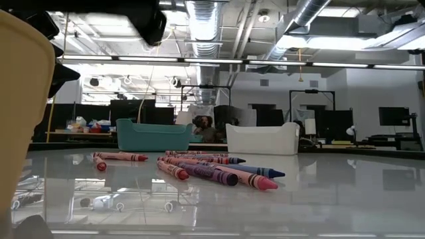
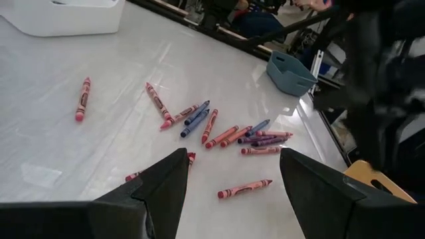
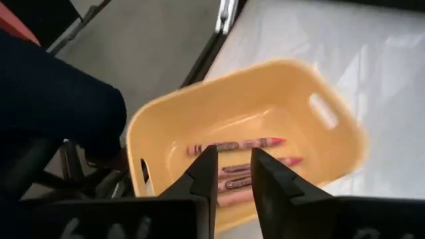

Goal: Sort crayons
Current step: Put the pink crayon into the yellow bin

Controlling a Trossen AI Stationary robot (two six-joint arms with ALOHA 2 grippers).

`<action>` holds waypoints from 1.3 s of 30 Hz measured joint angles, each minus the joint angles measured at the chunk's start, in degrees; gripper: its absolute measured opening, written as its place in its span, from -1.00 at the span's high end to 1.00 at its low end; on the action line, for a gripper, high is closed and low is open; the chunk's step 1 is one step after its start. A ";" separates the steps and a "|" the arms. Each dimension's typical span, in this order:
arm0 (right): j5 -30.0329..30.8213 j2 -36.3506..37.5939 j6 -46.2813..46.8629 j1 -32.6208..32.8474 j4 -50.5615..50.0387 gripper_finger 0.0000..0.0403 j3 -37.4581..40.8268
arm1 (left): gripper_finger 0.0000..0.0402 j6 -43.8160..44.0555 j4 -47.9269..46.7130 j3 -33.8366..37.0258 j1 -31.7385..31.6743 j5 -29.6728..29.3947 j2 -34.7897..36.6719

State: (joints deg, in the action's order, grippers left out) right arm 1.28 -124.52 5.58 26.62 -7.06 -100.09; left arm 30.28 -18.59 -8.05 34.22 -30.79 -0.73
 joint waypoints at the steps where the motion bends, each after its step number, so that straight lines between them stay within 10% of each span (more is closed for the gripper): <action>1: 0.02 1.11 -1.12 -0.46 -1.23 0.57 0.00 | -0.14 0.00 -0.01 0.00 -0.01 0.00 0.00; 19: 2.92 8.89 -16.21 -24.76 -28.73 0.57 -0.05 | -0.14 -1.59 -0.51 0.00 -0.01 -0.03 -0.02; 39: -1.42 8.90 -27.86 -35.80 -23.83 0.57 7.61 | -0.14 -2.19 -1.27 0.00 0.00 -0.31 0.00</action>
State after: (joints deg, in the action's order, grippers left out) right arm -0.14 -115.61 -22.27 -9.18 -30.89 -92.49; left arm 28.10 -19.86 -8.05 34.22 -31.10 -0.73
